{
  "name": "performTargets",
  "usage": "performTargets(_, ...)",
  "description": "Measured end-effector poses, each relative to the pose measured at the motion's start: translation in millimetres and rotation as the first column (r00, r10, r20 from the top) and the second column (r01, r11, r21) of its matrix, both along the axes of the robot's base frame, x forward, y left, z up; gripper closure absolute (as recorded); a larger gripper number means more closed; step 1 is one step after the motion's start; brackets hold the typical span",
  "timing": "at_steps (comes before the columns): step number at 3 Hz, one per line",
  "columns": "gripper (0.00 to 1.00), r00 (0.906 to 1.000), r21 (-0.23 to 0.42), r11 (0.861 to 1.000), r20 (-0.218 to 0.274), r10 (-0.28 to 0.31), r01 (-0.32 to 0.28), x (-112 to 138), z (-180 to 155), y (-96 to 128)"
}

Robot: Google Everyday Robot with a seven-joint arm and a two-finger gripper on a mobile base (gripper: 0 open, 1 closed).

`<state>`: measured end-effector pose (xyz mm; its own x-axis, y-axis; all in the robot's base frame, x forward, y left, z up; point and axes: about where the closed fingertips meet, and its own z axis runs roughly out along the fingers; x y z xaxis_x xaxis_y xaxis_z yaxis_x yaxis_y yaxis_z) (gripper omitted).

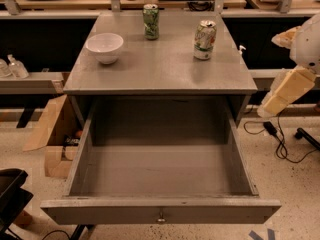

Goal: Place 7up can into top drawer

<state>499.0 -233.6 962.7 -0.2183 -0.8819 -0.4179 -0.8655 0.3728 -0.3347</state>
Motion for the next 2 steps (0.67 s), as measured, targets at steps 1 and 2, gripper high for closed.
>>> performTargets(1,0.00,0.9939,0.200,0.979,0.098,-0.050,0.029,44.7,-14.0,-7.0)
performTargets(2,0.00,0.9756,0.421,0.907,0.191,-0.108,0.018,99.4,-22.2,4.2)
